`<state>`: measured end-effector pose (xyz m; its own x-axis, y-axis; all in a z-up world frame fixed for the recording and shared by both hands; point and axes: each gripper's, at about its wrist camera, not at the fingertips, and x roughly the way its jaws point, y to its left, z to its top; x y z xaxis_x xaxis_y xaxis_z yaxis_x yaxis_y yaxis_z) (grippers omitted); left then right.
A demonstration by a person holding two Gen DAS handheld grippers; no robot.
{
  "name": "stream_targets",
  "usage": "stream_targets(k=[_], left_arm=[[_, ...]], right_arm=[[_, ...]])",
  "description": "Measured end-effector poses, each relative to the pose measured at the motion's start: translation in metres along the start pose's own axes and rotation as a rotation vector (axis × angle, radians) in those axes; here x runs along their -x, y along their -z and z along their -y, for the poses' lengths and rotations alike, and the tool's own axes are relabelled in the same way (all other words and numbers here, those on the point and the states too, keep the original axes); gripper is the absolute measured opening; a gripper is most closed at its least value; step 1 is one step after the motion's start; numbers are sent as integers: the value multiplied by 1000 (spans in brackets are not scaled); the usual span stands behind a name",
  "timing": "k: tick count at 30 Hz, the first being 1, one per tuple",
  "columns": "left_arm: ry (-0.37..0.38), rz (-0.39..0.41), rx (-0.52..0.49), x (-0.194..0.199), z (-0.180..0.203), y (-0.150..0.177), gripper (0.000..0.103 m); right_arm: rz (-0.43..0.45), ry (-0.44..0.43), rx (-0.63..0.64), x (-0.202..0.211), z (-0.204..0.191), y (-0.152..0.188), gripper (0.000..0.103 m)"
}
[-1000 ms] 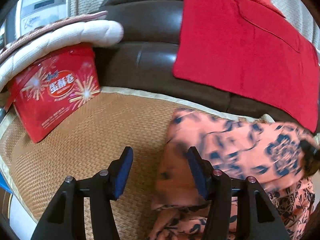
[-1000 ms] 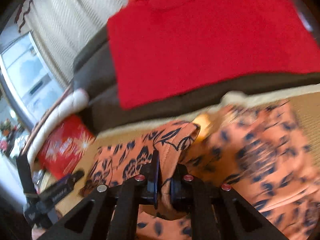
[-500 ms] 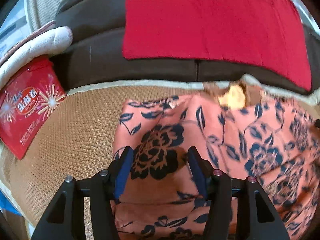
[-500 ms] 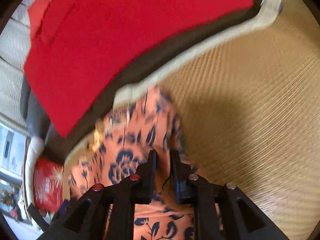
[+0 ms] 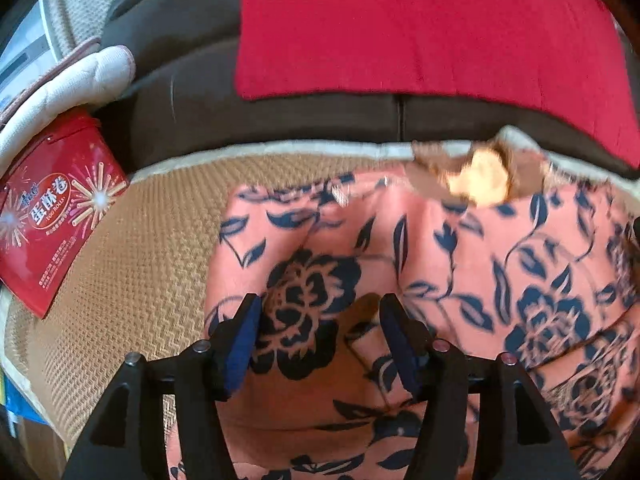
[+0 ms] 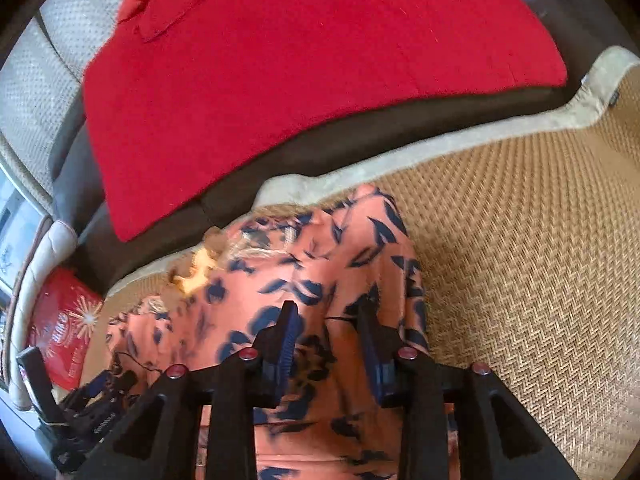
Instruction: Fold small clothes
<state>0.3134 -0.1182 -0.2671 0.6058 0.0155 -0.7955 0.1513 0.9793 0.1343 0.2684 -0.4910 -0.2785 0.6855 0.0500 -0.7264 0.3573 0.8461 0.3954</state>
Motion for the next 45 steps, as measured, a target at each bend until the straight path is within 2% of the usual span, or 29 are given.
stream_targets(k=[2, 3, 4, 6, 7, 8, 10, 12, 14, 16, 17, 18, 19, 20, 21, 23, 26, 28, 32, 36, 41, 45], left_arm=[[3, 43, -7, 2, 3, -6, 65], [-13, 43, -15, -1, 5, -8, 71], [-32, 26, -23, -8, 7, -10, 73], [-57, -65, -44, -36, 13, -13, 75], [-49, -74, -35, -40, 13, -14, 77], [-46, -67, -20, -39, 12, -16, 77], [-7, -63, -4, -30, 10, -20, 76], [13, -23, 8, -16, 5, -21, 76], [-11, 8, -13, -5, 5, -16, 76], [-29, 3, -43, -1, 6, -6, 77], [-42, -33, -66, -7, 7, 2, 77], [-49, -64, -75, -10, 6, 9, 77], [-45, -74, -72, -10, 3, 14, 77], [-31, -57, -62, -2, -1, 18, 77], [-23, -39, -55, 5, -4, 20, 77], [-9, 25, -31, 29, -17, 25, 77], [-21, 94, 23, 64, -46, 52, 77], [-14, 106, 70, 80, -67, 78, 78], [24, 96, 152, 106, -96, 132, 78], [38, 99, 172, 118, -112, 185, 80], [104, 1, 226, 111, -116, 226, 80], [161, -87, 267, 98, -110, 244, 80]], right_arm=[[73, -52, 23, 8, -10, -2, 35], [87, -55, 37, 8, -16, -3, 35], [76, -54, 42, -1, -25, -2, 35], [-72, -35, 40, -34, -32, 5, 35], [-118, -7, 39, -46, -33, 9, 34], [-85, 17, 67, -45, -38, 11, 34], [-76, 25, 104, -34, -49, 10, 35], [-48, -59, 105, -15, -59, 11, 35], [-46, -81, 149, -6, -73, 18, 35], [-114, -63, 205, -10, -79, 32, 63], [-182, -30, 223, -19, -76, 41, 73], [-195, -8, 234, -21, -76, 47, 71], [-156, 3, 259, -15, -78, 51, 71], [-133, 18, 281, -4, -82, 52, 71], [-106, -6, 283, 11, -83, 53, 71], [-39, -81, 265, 38, -77, 53, 73], [39, -106, 251, 77, -66, 61, 73], [80, -114, 227, 103, -52, 66, 73], [99, -87, 174, 136, -12, 91, 73], [65, -38, 133, 162, 29, 122, 73], [-3, 12, 74, 176, 67, 151, 73], [-117, 41, 29, 164, 88, 168, 73]])
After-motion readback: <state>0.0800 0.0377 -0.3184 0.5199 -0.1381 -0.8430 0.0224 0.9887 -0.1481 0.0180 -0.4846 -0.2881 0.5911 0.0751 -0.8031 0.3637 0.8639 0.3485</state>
